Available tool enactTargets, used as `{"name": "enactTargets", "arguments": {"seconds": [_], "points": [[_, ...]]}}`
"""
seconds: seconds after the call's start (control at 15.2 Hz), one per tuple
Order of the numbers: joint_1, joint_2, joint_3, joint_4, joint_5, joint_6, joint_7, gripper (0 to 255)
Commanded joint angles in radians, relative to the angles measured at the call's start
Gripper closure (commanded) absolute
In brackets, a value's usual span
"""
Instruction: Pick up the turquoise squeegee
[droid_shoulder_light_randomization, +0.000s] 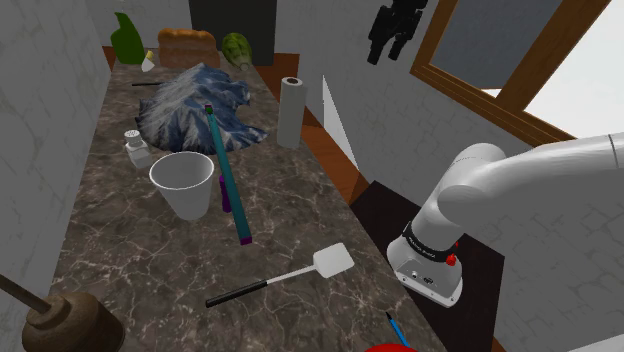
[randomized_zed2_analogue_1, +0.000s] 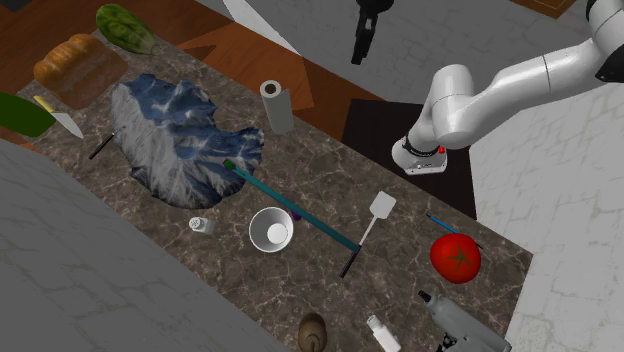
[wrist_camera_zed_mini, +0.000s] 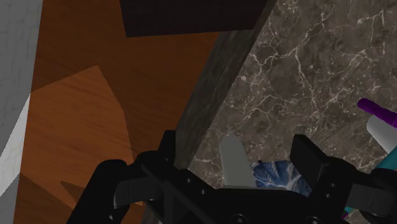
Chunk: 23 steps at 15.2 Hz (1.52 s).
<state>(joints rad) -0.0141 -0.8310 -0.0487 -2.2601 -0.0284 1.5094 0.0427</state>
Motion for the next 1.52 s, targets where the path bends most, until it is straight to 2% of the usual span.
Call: {"name": "enactTargets", "arguments": {"seconds": [0.0,0.73,1.12,1.45], "points": [[0.000,0.000,0.000,0.000,0.000,0.000,0.000,0],[0.023,0.158,0.247,-0.013,0.161,0.104,0.350,0],[0.026,0.313,0.375,0.046,0.217,0.174,0.537,0],[0.023,0.475,0.476,0.131,0.230,0.231,0.697,0]]}}
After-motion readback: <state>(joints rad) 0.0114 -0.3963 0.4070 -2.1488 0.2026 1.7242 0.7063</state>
